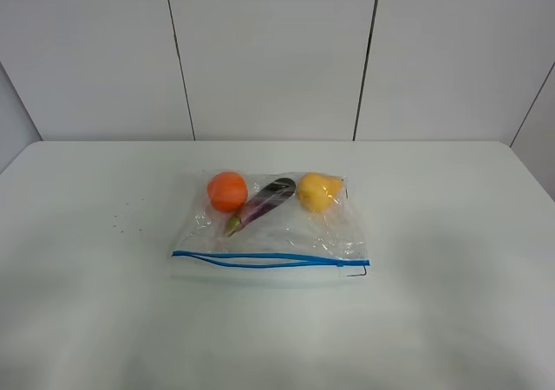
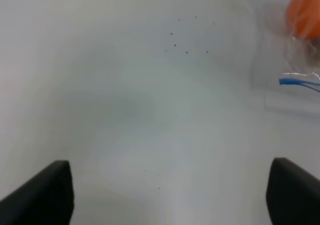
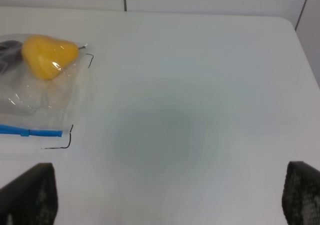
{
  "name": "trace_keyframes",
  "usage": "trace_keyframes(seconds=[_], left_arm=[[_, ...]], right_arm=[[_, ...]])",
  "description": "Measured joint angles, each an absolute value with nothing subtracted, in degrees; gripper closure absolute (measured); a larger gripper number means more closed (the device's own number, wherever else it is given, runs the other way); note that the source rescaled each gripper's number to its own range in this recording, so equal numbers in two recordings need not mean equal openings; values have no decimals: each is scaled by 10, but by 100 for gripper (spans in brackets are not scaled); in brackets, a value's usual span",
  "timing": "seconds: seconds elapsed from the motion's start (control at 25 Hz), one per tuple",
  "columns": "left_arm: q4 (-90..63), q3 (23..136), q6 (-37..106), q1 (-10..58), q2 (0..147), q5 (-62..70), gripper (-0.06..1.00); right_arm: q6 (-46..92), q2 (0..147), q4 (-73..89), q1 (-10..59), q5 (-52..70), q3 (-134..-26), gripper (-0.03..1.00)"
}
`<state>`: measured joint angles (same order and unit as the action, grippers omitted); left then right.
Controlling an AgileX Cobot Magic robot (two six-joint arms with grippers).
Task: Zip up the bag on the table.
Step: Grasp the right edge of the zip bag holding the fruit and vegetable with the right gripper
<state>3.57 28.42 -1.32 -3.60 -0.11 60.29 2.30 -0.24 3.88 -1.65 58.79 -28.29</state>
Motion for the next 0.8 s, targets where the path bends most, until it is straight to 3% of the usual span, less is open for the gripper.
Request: trace_keyframes(seconds=[0.48, 0.8], left_arm=[[36, 284, -13, -36, -1, 603, -6], [36, 284, -13, -36, -1, 603, -6]], right_arm=[[23, 18, 39, -17, 588, -286, -3], [23, 288, 52, -17, 573, -400, -3]])
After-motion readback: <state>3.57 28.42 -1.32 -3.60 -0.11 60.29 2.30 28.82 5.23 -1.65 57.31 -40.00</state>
